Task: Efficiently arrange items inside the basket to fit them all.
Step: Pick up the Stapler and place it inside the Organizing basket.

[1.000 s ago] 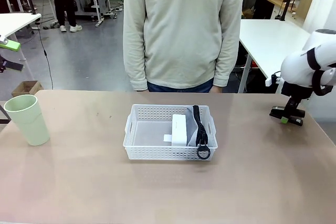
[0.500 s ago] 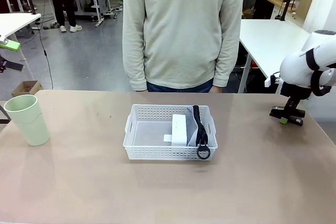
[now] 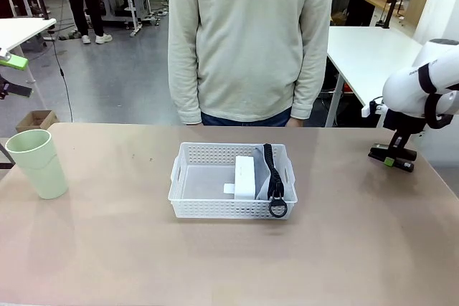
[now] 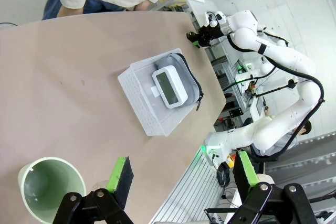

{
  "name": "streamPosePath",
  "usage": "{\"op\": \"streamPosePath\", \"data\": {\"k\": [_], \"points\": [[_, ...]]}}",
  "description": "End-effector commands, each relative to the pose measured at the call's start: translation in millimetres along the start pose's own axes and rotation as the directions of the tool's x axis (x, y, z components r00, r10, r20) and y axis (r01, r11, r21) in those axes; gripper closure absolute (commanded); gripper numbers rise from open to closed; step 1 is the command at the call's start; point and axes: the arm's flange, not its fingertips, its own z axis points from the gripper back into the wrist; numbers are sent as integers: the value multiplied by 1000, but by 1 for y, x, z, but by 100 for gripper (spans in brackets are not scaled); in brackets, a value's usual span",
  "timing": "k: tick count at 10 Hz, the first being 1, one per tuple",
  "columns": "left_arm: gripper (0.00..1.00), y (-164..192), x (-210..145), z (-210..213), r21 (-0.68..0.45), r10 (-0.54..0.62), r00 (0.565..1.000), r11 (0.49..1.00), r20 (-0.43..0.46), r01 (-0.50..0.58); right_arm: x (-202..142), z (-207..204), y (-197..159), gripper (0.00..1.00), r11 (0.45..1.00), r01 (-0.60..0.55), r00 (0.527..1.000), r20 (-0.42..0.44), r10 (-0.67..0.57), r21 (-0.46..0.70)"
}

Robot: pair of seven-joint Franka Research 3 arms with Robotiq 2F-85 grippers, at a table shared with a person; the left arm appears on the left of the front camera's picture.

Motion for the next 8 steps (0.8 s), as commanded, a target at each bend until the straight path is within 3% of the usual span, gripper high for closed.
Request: {"op": "streamPosePath", "data": {"k": [1,6,8], "points": [[0,-3,-1,2,2,-10,1000,1000,-9,10,0,-8,-4,100,999,-39,999,1,39,30],[0,-3,-1,2,2,-10,1000,1000,-9,10,-3,4,0,100,998,-41,999,17,40,52],[0,-3,-1,2,2,-10,1000,1000,-9,10,-19,74,23,100,996,-4,1000,-15,5,85]]}}
